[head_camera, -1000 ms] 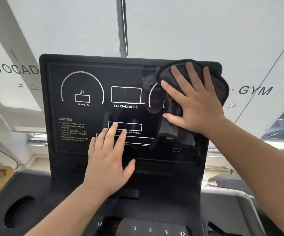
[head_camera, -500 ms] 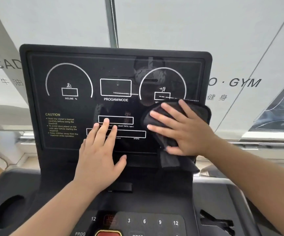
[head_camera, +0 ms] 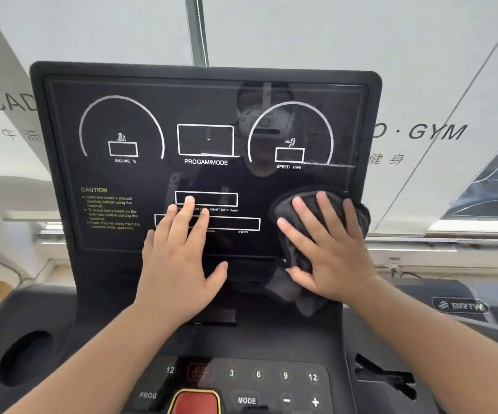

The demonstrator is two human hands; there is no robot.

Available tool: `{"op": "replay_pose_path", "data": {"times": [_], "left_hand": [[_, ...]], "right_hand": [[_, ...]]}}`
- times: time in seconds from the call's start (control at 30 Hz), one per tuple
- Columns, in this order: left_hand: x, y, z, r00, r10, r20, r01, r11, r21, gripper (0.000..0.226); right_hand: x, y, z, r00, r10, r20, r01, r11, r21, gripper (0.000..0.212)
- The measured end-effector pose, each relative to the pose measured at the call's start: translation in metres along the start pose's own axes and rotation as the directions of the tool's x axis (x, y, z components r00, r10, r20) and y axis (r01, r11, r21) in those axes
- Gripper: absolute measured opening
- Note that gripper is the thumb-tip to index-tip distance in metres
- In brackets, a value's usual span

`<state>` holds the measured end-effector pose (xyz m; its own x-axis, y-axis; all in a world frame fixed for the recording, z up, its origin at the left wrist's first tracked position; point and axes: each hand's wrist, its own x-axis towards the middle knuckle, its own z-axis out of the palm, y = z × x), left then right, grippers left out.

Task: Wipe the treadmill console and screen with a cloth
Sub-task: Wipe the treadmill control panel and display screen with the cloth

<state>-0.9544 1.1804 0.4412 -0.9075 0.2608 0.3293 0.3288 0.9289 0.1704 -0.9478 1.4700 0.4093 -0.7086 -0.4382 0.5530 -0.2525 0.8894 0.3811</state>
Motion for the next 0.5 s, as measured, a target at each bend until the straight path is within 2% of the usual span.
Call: {"op": "replay_pose_path", "data": {"times": [0.13,0.2,0.27,0.37,0.5], "left_hand": [[0.002,0.002,0.0,1.0,0.003,-0.007,-0.003,1.0,0.026,0.088],[0.003,0.002,-0.002,1.0,0.004,-0.008,-0.004,1.0,0.03,0.087],[0.003,0.002,-0.003,1.0,0.008,-0.011,-0.008,1.0,0.029,0.087],[0.003,0.002,-0.005,1.0,0.018,-0.012,-0.018,0.999,0.031,0.086],[0.007,0.004,-0.011,0.999,0.039,-0.036,-0.037,0.997,0.06,0.079]], "right_hand": [[-0.046,-0.024,0.014,0.995,-0.066,0.071,0.067,0.998,-0.011,0.088],[-0.042,-0.012,0.011,0.989,-0.136,0.06,0.137,0.991,-0.004,0.085],[-0.023,0.006,0.005,0.989,-0.146,0.025,0.147,0.989,-0.01,0.085],[0.028,0.036,-0.016,1.0,0.017,-0.02,-0.017,1.0,-0.013,0.087],[0.105,0.061,-0.045,0.974,0.225,-0.011,-0.225,0.974,-0.024,0.09]]}}
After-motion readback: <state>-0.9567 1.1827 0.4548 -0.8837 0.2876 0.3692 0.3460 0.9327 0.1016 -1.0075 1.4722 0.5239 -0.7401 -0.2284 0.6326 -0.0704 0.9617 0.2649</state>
